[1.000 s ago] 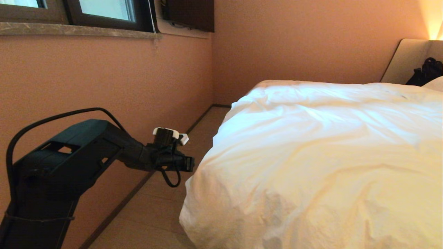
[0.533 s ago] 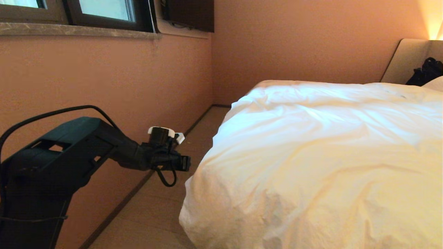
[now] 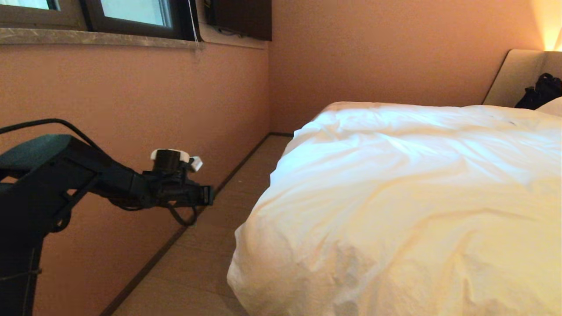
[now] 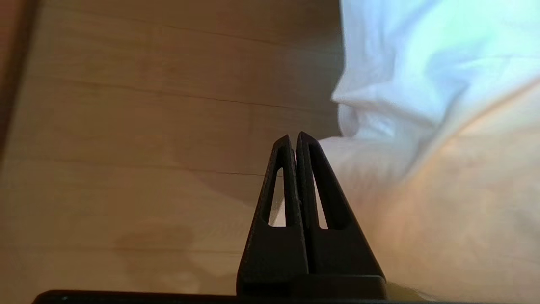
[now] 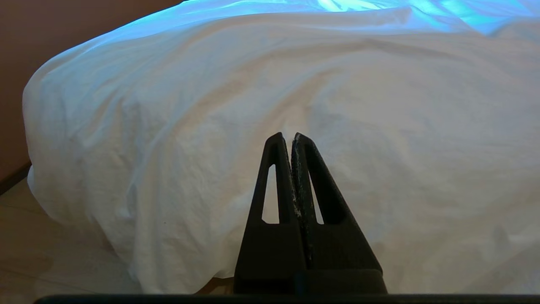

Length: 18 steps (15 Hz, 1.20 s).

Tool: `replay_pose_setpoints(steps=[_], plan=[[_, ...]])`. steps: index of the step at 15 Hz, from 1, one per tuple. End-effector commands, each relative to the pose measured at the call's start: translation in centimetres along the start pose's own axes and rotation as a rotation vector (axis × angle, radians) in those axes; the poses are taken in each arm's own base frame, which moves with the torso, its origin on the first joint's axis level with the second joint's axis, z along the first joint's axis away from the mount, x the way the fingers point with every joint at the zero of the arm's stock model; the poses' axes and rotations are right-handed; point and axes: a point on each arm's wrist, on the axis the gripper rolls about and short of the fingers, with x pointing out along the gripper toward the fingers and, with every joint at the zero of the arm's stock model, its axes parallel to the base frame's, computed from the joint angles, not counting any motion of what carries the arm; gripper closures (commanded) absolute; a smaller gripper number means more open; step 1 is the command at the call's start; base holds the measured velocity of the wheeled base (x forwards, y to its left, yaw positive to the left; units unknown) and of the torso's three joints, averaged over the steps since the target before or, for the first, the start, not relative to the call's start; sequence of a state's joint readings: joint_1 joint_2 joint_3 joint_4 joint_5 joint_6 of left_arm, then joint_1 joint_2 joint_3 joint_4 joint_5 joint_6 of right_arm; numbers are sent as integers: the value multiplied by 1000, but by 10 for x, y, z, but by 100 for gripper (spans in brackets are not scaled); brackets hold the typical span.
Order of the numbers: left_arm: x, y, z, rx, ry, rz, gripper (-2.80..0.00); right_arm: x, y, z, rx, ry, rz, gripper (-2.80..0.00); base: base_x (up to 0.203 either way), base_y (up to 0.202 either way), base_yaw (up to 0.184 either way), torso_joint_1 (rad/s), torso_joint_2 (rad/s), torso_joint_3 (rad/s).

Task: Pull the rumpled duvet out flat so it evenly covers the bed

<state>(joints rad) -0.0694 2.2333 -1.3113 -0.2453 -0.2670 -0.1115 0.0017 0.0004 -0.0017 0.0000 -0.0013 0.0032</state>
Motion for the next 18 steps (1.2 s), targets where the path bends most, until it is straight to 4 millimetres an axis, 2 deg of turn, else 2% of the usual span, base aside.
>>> replay_pose_setpoints(steps=[1, 3, 6, 8, 10, 13, 18], plan=[[-39, 13, 9, -27, -48, 41, 0, 0, 0, 0, 0, 0, 1, 0, 0, 0, 0, 0, 0, 0], [-61, 19, 5, -54, -53, 86, 0, 0, 0, 0, 0, 0, 0, 0, 0, 0, 0, 0, 0, 0], [-83, 22, -16, -118, -22, 225, 0, 0, 0, 0, 0, 0, 0, 0, 0, 0, 0, 0, 0, 0], [-89, 22, -38, -158, 10, 291, 0, 0, 0, 0, 0, 0, 1, 0, 0, 0, 0, 0, 0, 0], [-92, 23, -51, -180, -19, 328, 0, 0, 0, 0, 0, 0, 1, 0, 0, 0, 0, 0, 0, 0], [-93, 26, -86, -209, -27, 401, 0, 0, 0, 0, 0, 0, 0, 0, 0, 0, 0, 0, 0, 0], [-109, 21, -108, -283, -3, 426, 0, 0, 0, 0, 0, 0, 0, 0, 0, 0, 0, 0, 0, 0]])
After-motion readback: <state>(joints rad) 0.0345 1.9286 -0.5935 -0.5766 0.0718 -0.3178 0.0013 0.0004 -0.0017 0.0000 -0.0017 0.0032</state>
